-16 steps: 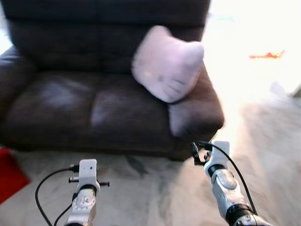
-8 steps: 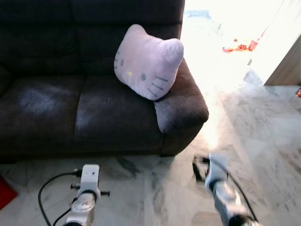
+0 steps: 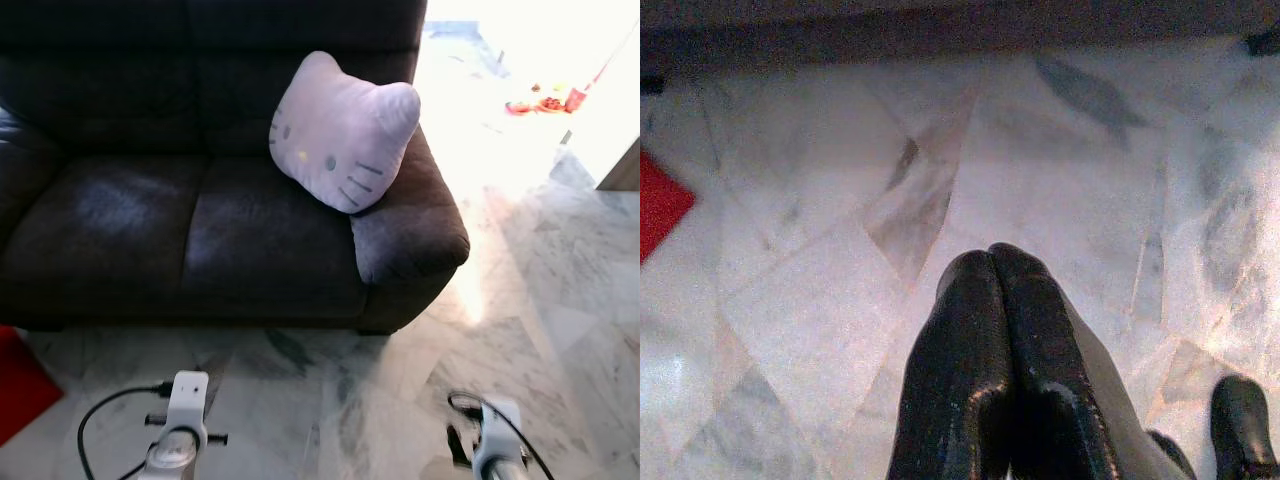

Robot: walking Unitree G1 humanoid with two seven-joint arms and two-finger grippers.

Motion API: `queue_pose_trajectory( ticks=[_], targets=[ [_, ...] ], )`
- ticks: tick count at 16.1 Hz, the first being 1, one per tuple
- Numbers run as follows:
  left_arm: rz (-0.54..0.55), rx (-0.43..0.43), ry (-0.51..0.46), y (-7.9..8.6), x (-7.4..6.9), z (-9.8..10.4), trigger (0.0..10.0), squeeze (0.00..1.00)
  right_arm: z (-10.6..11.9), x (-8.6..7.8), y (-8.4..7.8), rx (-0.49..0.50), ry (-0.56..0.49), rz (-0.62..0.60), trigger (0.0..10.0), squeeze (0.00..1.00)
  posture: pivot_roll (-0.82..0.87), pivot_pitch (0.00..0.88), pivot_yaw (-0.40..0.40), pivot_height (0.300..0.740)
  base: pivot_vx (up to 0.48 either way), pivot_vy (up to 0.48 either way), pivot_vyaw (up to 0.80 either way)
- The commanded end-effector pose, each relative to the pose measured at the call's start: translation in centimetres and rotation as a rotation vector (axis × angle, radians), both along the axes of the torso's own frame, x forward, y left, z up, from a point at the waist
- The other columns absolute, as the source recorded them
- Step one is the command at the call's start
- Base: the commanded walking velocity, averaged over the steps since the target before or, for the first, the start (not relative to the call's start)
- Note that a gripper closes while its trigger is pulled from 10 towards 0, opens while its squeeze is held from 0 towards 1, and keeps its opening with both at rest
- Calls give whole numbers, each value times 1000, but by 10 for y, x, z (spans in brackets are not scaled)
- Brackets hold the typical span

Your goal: Move the pillow to the sofa from floor

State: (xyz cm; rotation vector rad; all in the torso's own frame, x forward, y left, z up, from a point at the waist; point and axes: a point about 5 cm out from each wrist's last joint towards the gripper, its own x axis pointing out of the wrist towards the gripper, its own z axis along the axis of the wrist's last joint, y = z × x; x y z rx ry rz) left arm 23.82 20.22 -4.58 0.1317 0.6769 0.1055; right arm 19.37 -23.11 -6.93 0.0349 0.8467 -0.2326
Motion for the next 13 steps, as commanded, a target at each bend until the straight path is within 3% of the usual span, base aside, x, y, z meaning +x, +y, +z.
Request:
queue_pose_trajectory(
  ticks=[1,4,9,13],
  targets=[
    [11,-7,84,3,-16,-12,10000,0,-3,-5,2,21,11,19,10000,0,49,95,-16,740,0,0,0],
    [-2,13,132,6,-27,-18,10000,0,-4,-5,6,22,14,41,10000,0,44,87,-11,740,0,0,0],
    [-41,28,161,3,-33,-22,10000,0,-3,1,14,38,7,56,10000,0,45,60,-10,740,0,0,0],
    [-14,13,147,2,-32,-22,10000,0,-3,1,15,43,12,68,10000,0,47,74,-14,740,0,0,-800]
  ],
)
